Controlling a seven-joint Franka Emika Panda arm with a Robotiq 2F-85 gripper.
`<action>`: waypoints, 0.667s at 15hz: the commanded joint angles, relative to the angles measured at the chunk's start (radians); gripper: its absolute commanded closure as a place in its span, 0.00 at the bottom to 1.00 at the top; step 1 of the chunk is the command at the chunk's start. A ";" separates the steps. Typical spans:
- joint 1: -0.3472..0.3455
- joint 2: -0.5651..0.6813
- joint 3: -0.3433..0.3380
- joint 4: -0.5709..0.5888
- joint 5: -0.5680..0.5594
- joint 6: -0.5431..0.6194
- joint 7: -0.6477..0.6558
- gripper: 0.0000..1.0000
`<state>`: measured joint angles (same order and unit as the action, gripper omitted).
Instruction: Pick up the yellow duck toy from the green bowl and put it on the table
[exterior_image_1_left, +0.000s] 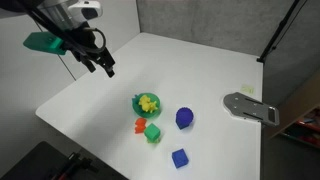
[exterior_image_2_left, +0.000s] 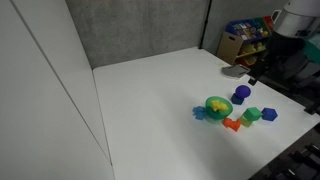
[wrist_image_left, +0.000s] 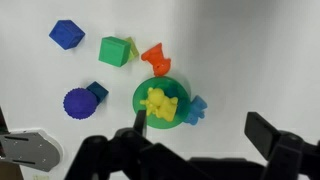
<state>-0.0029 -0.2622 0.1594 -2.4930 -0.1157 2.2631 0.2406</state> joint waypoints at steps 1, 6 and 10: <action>0.016 0.000 -0.016 0.001 -0.005 -0.002 0.003 0.00; 0.017 0.006 -0.017 0.005 0.001 -0.002 0.001 0.00; 0.028 0.043 -0.034 0.025 0.033 0.023 -0.023 0.00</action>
<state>0.0094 -0.2523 0.1490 -2.4915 -0.1065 2.2665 0.2392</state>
